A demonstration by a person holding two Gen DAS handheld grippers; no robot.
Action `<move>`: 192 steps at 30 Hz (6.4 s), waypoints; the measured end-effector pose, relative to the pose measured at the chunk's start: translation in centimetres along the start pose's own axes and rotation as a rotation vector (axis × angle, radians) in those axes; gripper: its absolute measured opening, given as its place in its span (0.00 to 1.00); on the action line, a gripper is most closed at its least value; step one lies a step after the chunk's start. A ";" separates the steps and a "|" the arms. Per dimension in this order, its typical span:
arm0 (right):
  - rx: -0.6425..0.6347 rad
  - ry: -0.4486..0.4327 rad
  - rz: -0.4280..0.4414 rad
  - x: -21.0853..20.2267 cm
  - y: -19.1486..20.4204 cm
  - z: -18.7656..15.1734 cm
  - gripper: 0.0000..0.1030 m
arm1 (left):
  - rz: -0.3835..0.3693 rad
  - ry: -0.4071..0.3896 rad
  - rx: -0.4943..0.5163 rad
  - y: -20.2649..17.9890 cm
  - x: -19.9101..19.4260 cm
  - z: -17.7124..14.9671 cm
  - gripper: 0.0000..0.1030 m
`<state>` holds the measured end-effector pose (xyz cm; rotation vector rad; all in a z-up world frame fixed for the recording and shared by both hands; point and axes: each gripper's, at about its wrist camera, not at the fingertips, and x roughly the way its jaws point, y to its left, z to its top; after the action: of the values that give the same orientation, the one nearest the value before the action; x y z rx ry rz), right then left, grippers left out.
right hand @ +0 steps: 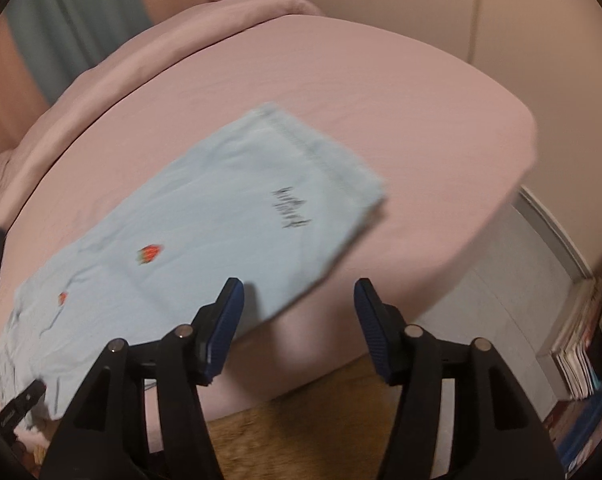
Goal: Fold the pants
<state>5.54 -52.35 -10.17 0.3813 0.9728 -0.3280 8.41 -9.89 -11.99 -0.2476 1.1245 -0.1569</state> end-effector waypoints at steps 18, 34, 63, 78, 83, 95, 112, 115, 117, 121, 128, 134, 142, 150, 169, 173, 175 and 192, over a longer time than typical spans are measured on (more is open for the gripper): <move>-0.017 -0.058 0.064 2.8 1.5 2.1 0.07 | 0.013 -0.004 0.013 -0.4 0.2 -0.1 0.31; 0.038 -0.069 0.023 4.2 0.0 2.8 0.04 | -0.060 0.005 -0.005 1.1 -0.2 -0.2 0.31; 0.101 -0.067 -0.179 3.9 2.5 2.8 0.11 | -0.081 -0.018 -0.017 0.7 0.0 -0.4 0.44; 0.093 -0.081 -0.128 3.4 1.5 2.1 0.13 | -0.058 -0.019 -0.016 0.2 0.2 -0.3 0.44; 0.106 -0.078 -0.109 3.2 1.4 2.0 0.16 | -0.062 -0.020 -0.021 0.3 0.2 -0.3 0.44; 0.124 -0.064 -0.096 2.1 1.5 1.8 0.58 | -0.065 -0.032 -0.040 0.3 0.3 -0.5 0.44; 0.186 -0.044 0.079 2.8 0.6 1.6 0.73 | -0.055 -0.035 -0.041 0.3 0.2 -0.5 0.44; 0.193 -0.035 0.202 3.9 1.4 2.3 0.69 | -0.064 -0.035 -0.045 0.4 0.2 -0.5 0.44; 0.183 -0.047 0.148 4.3 1.8 2.5 0.49 | -0.074 -0.034 -0.053 0.8 0.0 -0.5 0.44; 0.184 -0.093 0.071 3.6 2.1 2.5 0.10 | -0.106 -0.032 -0.066 1.4 -0.2 -0.4 0.44; -0.031 -0.290 0.173 -4.7 6.8 2.9 0.06 | -0.153 -0.067 -0.124 2.8 -2.5 -0.4 0.44; -0.340 -0.326 0.362 -9.6 15.3 -1.0 0.07 | -0.174 -0.132 -0.140 4.1 -5.0 -0.2 0.44; -0.667 0.028 0.535 -3.7 24.4 -9.9 0.07 | -0.147 -0.125 -0.256 8.8 -5.2 -0.7 0.44; -0.744 0.059 0.429 -1.2 26.2 -11.7 0.10 | -0.166 -0.119 -0.266 9.4 -4.9 -1.0 0.44; -0.786 0.038 0.430 -2.3 27.1 -13.3 0.22 | -0.145 -0.097 -0.247 10.9 -5.6 -1.3 0.44; -0.738 0.089 0.523 -3.3 26.4 -12.6 0.60 | -0.140 -0.099 -0.235 10.5 -6.1 -1.0 0.44; -0.722 0.089 0.550 -3.9 26.2 -12.6 0.61 | -0.147 -0.111 -0.237 10.1 -6.1 -0.3 0.44; -0.508 0.061 0.535 -2.9 21.5 -9.0 0.28 | -0.275 0.017 -0.100 4.6 -2.8 5.3 0.61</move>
<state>6.80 -28.93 -8.70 0.1725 0.9377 0.4145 12.00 -4.20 -8.69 -0.4908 1.1127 -0.3477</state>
